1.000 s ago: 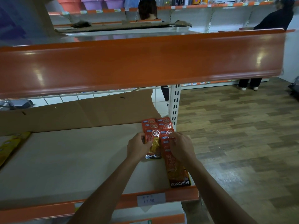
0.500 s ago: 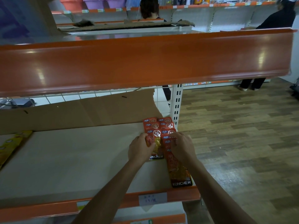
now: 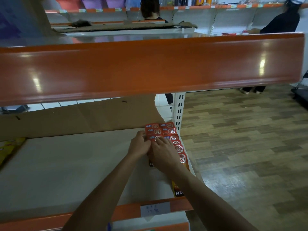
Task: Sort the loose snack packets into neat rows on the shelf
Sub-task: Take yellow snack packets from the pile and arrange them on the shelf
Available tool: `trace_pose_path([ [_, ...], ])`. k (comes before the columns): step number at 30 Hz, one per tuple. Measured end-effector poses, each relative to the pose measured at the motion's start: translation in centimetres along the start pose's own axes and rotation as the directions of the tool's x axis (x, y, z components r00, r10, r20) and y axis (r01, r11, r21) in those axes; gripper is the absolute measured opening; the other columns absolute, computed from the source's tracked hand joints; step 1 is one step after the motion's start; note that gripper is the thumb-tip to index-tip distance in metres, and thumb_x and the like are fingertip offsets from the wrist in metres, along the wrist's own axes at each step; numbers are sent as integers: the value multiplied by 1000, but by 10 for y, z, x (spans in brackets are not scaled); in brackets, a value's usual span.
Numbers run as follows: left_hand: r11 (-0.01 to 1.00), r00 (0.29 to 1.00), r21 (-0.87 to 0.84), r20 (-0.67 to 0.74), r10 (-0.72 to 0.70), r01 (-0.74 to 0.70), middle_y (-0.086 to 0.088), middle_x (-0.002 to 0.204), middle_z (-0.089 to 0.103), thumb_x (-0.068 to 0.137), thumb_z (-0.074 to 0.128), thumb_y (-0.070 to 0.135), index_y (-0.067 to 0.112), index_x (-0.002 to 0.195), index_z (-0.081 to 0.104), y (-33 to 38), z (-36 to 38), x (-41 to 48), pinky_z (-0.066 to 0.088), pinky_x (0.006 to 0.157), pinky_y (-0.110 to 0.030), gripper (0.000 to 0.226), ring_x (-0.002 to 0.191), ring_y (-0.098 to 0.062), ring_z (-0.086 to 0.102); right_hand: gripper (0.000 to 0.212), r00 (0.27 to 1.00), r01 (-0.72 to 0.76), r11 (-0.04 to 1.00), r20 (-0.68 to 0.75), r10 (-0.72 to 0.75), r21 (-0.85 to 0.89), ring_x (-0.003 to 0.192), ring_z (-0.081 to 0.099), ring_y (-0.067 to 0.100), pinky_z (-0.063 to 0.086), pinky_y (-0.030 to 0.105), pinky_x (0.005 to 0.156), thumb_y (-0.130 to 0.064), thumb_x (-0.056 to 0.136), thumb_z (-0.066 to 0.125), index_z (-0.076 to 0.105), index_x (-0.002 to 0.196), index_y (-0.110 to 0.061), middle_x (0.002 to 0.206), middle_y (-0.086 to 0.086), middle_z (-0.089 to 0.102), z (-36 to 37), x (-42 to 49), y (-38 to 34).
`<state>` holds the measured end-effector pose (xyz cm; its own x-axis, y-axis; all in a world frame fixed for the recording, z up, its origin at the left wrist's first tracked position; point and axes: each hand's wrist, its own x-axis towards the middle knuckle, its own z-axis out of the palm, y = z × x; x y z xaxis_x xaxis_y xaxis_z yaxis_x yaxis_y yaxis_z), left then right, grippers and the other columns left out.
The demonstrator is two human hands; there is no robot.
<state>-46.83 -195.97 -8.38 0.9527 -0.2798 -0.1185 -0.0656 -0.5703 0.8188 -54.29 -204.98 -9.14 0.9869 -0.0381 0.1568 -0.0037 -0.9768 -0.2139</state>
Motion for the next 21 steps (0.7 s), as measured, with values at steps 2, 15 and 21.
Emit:
trace_pose_path([
  [2, 1000, 1000, -4, 25, 5, -5, -5, 130, 60, 89, 54, 14, 16, 131, 48, 0, -1, 1, 44, 98, -32, 43, 117, -22, 57, 50, 999, -4, 1000, 48, 5, -30, 129, 42, 29, 24, 43, 114, -30, 83, 66, 54, 127, -9, 132, 10, 54, 2, 1, -2],
  [15, 999, 998, 1, 32, 45, -45, -1, 129, 61, 91, 57, 18, 19, 132, 53, -4, -5, -2, 46, 100, -34, 41, 114, -18, 59, 47, 999, -13, 996, 41, 17, -83, 132, 40, 25, 23, 41, 117, -33, 87, 63, 53, 128, -14, 137, 7, 50, 11, 5, 2],
  [21, 997, 998, 32, 13, 66, -66, -2, 128, 62, 92, 57, 21, 19, 132, 54, -6, -5, -7, 46, 93, -27, 40, 111, -17, 60, 40, 999, -31, 999, -6, 31, -18, 131, 41, 25, 25, 41, 116, -29, 92, 55, 52, 129, -14, 136, 7, 50, 9, 1, -3],
])
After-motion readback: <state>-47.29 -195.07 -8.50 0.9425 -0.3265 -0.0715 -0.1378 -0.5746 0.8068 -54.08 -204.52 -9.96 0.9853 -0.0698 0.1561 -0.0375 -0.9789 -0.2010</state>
